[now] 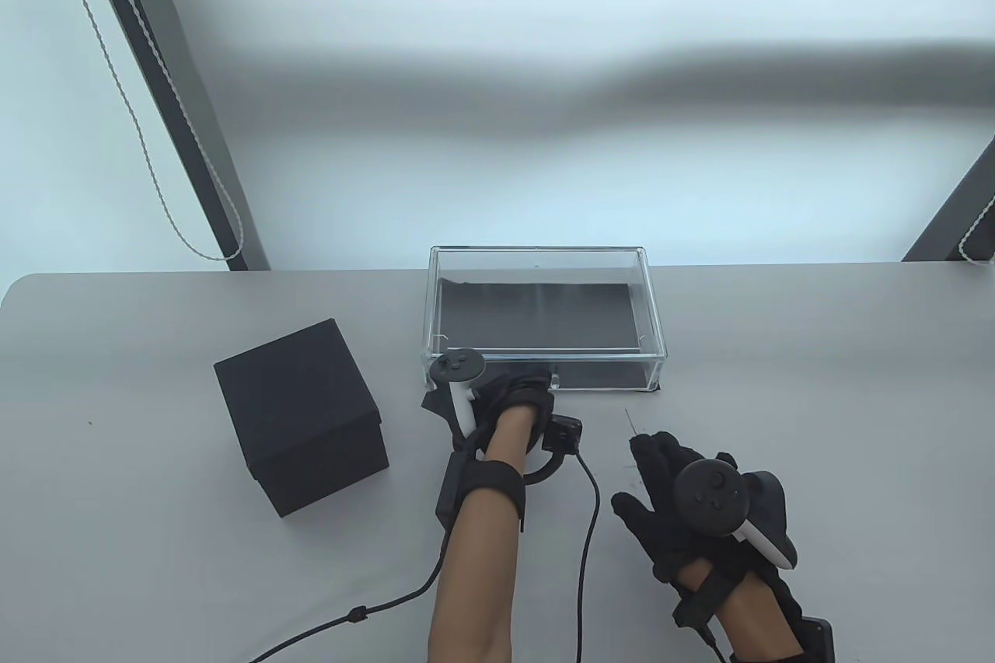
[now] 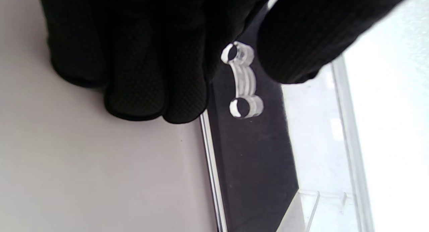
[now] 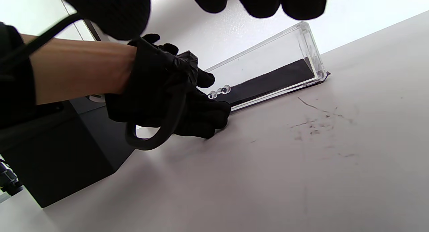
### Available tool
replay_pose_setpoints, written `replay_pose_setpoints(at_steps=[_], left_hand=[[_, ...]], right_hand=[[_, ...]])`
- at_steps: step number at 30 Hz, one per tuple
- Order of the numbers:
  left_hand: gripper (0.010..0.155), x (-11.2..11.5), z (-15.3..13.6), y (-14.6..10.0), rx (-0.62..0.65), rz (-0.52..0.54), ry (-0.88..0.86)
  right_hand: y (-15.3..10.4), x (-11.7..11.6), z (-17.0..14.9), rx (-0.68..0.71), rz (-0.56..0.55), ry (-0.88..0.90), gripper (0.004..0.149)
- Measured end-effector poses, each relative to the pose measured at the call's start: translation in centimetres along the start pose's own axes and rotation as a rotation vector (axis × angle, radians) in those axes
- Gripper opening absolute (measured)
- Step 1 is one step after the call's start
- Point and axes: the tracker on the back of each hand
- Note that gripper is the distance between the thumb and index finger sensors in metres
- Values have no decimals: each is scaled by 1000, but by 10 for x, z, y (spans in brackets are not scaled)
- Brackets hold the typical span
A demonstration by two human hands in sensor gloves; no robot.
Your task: Pour number blocks into a drawer
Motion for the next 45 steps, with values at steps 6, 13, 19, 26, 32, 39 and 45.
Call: replay_pose_setpoints(at_steps=[6, 13, 19, 26, 32, 39, 45], left_hand=[[65, 7, -10, 10, -55, -48, -101], [58, 13, -12, 12, -59, -55, -159], [56, 15, -14, 12, -37, -40, -163], [55, 14, -20, 11, -19, -72, -174], [55, 12, -29, 6, -2, -102, -186], [55, 10, -41, -4, 6, -125, -199], [55, 9, -52, -12, 19, -137, -198]], right_hand=[[-2, 5, 1, -1, -12, 11, 80], [-2, 5, 1, 0, -5, 14, 79], [-2, 5, 2, 4, -4, 12, 79], [-2, 4, 3, 8, 2, 7, 79], [-2, 3, 3, 8, 8, 9, 79], [-2, 3, 4, 9, 6, 8, 79], [-2, 3, 4, 11, 6, 3, 79]])
Point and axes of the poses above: the tracker on the back of each hand, its own z axis roughly to the thumb side, its own y axis roughly from the wrist to the fingertips, x = y × z, and after that the axes turned 9 degrees about -z, right-handed
